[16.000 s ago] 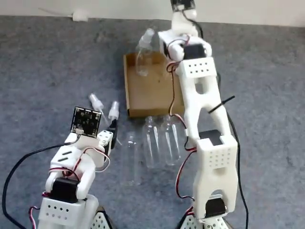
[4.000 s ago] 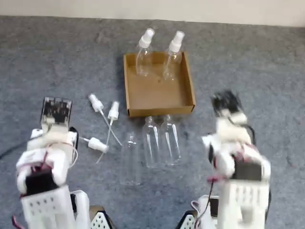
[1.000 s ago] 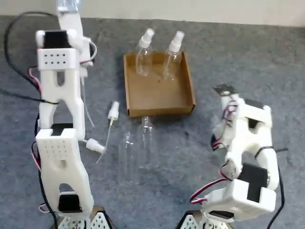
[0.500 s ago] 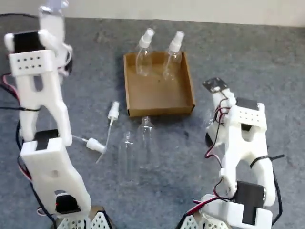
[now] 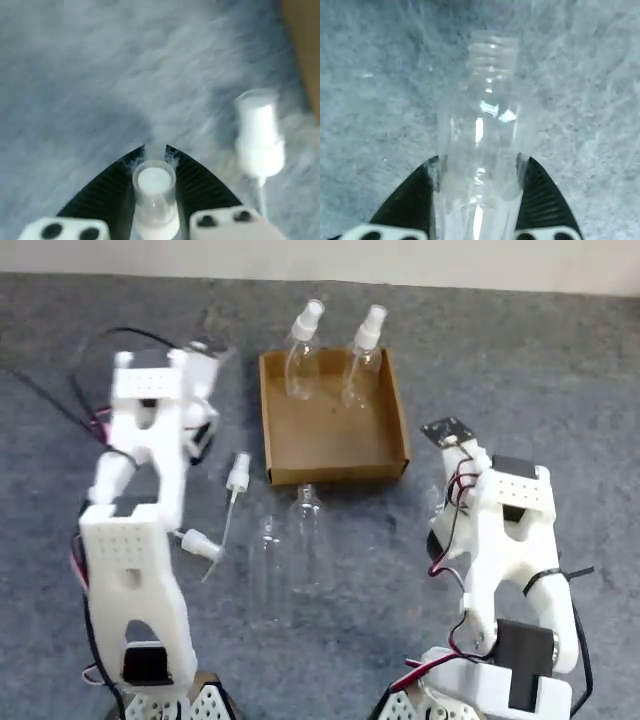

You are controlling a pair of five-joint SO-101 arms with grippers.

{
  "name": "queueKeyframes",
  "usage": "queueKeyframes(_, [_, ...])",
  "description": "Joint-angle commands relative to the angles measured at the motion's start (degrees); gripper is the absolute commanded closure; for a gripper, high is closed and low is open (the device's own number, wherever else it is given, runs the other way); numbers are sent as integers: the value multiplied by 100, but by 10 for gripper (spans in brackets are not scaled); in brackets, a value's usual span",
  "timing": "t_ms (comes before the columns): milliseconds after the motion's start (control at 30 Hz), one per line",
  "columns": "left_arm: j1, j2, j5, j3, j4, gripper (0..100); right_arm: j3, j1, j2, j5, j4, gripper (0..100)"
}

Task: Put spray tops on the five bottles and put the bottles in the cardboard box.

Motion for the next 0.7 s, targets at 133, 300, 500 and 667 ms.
queueKeyframes(133, [426,119,-44,-4,-220,860,-40,-31,-233,62,-66,976])
queueKeyframes(300, [303,119,-62,-127,-176,849,-40,-31,-268,62,-66,976])
queueKeyframes(500, [154,154,-79,-382,-53,849,-40,-31,-268,62,-22,976])
queueKeyframes(667, [154,330,-79,-189,-105,862,-40,-31,-268,53,-22,976])
